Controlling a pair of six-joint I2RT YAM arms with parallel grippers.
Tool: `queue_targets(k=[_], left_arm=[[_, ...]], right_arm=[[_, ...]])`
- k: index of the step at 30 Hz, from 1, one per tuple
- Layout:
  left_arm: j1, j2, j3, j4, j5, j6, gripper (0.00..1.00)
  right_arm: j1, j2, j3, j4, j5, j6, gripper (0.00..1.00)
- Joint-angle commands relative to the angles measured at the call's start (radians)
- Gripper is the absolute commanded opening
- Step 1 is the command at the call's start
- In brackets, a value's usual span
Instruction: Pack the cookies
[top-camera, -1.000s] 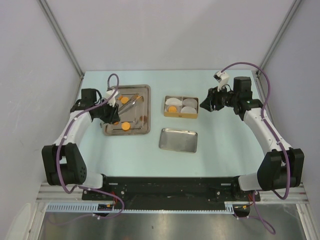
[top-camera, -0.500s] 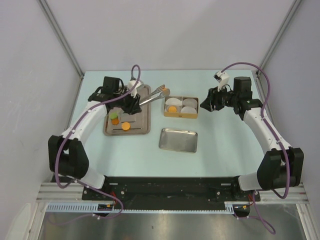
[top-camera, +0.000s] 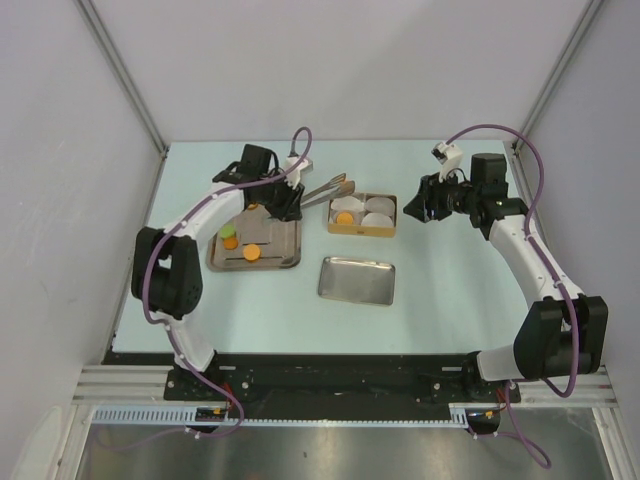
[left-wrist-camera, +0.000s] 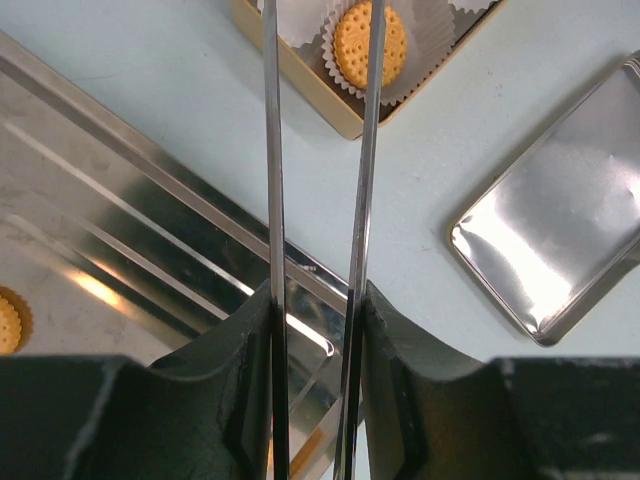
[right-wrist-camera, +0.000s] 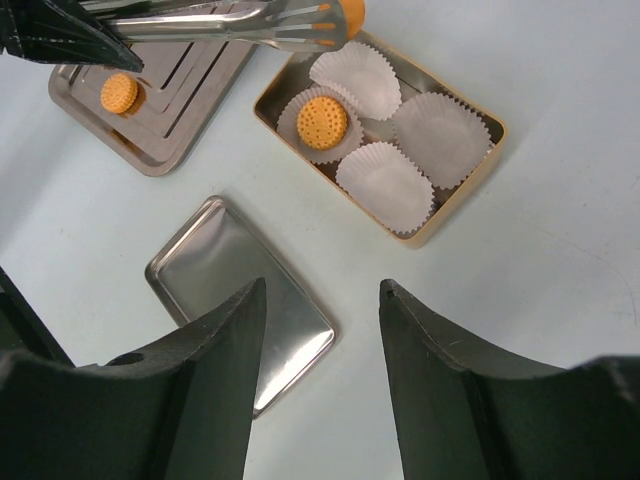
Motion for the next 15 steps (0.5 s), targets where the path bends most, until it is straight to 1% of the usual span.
queue_targets(k=[1,15], left_arm=[[-0.014,0.025,0.06,0.044,-0.009,-0.017,0.27],[-0.023,0.079,0.062,0.069,-0.04,-0.019,0.28]], right_arm=[[-0.007,0.0,0.002,0.011,-0.012,-0.014,0.53],[-0.01,0.001,0.002,0.009,-0.017,-0.015,0.54]])
